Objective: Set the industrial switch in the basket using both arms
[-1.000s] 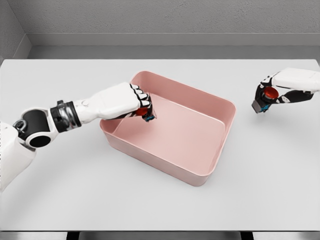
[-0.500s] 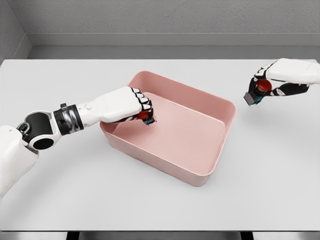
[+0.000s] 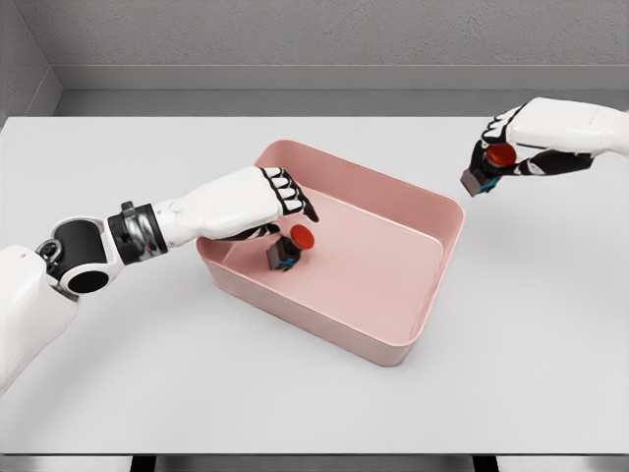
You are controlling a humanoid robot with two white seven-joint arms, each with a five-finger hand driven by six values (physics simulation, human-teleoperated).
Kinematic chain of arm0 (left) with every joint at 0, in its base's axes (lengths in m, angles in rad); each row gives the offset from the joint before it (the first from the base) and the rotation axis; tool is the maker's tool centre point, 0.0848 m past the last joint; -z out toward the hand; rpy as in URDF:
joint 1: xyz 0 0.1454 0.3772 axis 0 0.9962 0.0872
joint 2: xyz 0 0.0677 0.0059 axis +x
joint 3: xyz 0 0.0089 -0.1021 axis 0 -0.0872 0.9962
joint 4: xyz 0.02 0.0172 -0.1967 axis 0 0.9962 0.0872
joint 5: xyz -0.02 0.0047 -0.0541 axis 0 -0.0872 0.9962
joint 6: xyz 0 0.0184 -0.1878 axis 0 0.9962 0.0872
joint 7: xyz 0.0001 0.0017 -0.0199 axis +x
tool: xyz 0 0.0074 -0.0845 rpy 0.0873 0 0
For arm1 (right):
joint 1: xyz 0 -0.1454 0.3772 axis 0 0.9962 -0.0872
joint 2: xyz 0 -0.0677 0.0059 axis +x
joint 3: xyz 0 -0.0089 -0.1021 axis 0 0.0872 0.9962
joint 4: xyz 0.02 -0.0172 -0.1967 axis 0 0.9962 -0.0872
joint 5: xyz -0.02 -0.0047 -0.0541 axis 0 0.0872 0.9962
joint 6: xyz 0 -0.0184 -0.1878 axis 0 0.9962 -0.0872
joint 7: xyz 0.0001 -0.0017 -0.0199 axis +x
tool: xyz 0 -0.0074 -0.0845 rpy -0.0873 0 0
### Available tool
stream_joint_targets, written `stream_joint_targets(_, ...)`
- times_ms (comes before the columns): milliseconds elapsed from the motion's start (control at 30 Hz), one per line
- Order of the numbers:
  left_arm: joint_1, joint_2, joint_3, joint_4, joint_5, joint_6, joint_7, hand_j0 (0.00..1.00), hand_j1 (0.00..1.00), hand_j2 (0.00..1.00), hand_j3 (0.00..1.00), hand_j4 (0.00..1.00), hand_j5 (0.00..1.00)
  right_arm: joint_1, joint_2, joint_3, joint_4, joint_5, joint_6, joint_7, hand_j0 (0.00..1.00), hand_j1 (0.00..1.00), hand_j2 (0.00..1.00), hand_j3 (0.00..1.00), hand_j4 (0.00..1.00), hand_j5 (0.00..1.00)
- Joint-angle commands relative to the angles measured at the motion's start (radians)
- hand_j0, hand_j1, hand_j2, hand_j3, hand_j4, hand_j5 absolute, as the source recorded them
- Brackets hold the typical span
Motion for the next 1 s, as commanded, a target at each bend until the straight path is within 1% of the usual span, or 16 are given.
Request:
stream_joint_targets(0,0.000,0.001,0.001,0.000,0.007,0.001,0.002,0.73,0.73,0.73,0.73,0.73,0.73,0.000,0.008,-0.001,-0.013,-0.007,0.003,0.000,0.54,0.54,0.54,0.54,0.54,0.54)
stream_joint_targets(133,0.000,0.004,0.008,0.000,0.013,0.001,0.004,0.73,0.73,0.73,0.73,0.73,0.73,0.000,0.067,0.000,-0.011,-0.009,0.003,0.012,0.54,0.54,0.54,0.54,0.54,0.54)
stream_joint_targets(200,0.000,0.006,0.011,-0.007,0.023,0.001,0.004,0.74,0.74,0.74,0.74,0.74,0.74,0.002,0.084,0.000,-0.011,-0.007,0.003,0.013,0.54,0.54,0.54,0.54,0.54,0.54)
stream_joint_targets(233,0.000,0.010,0.011,-0.021,0.037,0.001,0.004,0.79,0.79,0.79,0.79,0.79,0.79,0.002,0.090,0.000,-0.013,-0.007,0.003,0.013,0.54,0.54,0.54,0.54,0.54,0.54)
stream_joint_targets(267,0.002,0.016,0.011,-0.046,0.063,0.001,0.004,0.88,0.88,0.88,0.88,0.88,0.88,0.002,0.097,0.002,-0.013,-0.007,0.003,0.013,0.54,0.54,0.54,0.54,0.54,0.54)
stream_joint_targets(300,-0.002,0.039,0.009,-0.069,0.105,0.001,0.004,1.00,1.00,1.00,1.00,1.00,1.00,0.002,0.100,0.004,-0.013,-0.007,0.003,0.013,0.54,0.54,0.54,0.54,0.54,0.54)
stream_joint_targets(367,-0.005,0.113,0.012,-0.129,0.184,0.001,0.005,1.00,1.00,1.00,1.00,1.00,1.00,0.002,0.120,0.010,-0.013,-0.007,0.003,0.015,0.54,0.54,0.54,0.54,0.54,0.54)
stream_joint_targets(400,-0.005,0.170,0.015,-0.158,0.232,0.001,0.005,1.00,1.00,1.00,1.00,1.00,1.00,0.003,0.127,0.011,-0.013,-0.007,0.003,0.021,0.54,0.54,0.54,0.54,0.54,0.54)
stream_joint_targets(467,-0.002,0.246,0.044,-0.187,0.283,0.001,0.004,1.00,1.00,1.00,1.00,1.00,1.00,0.005,0.144,0.014,-0.013,-0.007,0.003,0.027,0.54,0.54,0.54,0.54,0.54,0.54)
stream_joint_targets(500,-0.002,0.297,0.046,-0.188,0.298,0.001,0.004,1.00,1.00,1.00,1.00,1.00,1.00,0.005,0.150,0.014,-0.013,-0.007,0.003,0.033,0.54,0.54,0.54,0.54,0.54,0.54)
stream_joint_targets(567,0.009,0.404,0.100,-0.187,0.319,0.001,0.004,1.00,1.00,1.00,1.00,1.00,1.00,0.005,0.163,0.020,-0.013,-0.007,0.003,0.035,0.54,0.54,0.54,0.54,0.54,0.54)
stream_joint_targets(633,0.014,0.463,0.100,-0.175,0.324,0.001,0.002,1.00,1.00,1.00,1.00,1.00,1.00,0.003,0.179,0.031,-0.014,-0.007,0.003,0.035,0.54,0.54,0.54,0.54,0.54,0.54)
stream_joint_targets(667,0.028,0.490,0.101,-0.175,0.324,0.001,0.002,1.00,1.00,1.00,1.00,1.00,1.00,0.002,0.182,0.037,-0.014,-0.007,0.003,0.036,0.54,0.54,0.54,0.54,0.54,0.54)
stream_joint_targets(700,0.029,0.510,0.101,-0.173,0.324,0.001,0.002,1.00,1.00,1.00,1.00,1.00,1.00,0.002,0.192,0.039,-0.016,-0.007,0.003,0.044,0.54,0.54,0.54,0.54,0.54,0.54)
stream_joint_targets(900,0.034,0.513,0.093,-0.162,0.319,0.001,-0.002,1.00,1.00,1.00,1.00,1.00,1.00,0.002,0.213,0.056,-0.065,-0.007,0.003,0.050,0.54,0.54,0.54,0.54,0.54,0.54)
stream_joint_targets(967,0.060,0.513,0.098,-0.164,0.319,0.001,-0.005,1.00,1.00,1.00,1.00,1.00,1.00,0.002,0.218,0.057,-0.077,-0.007,0.003,0.055,0.54,0.54,0.54,0.54,0.54,0.54)
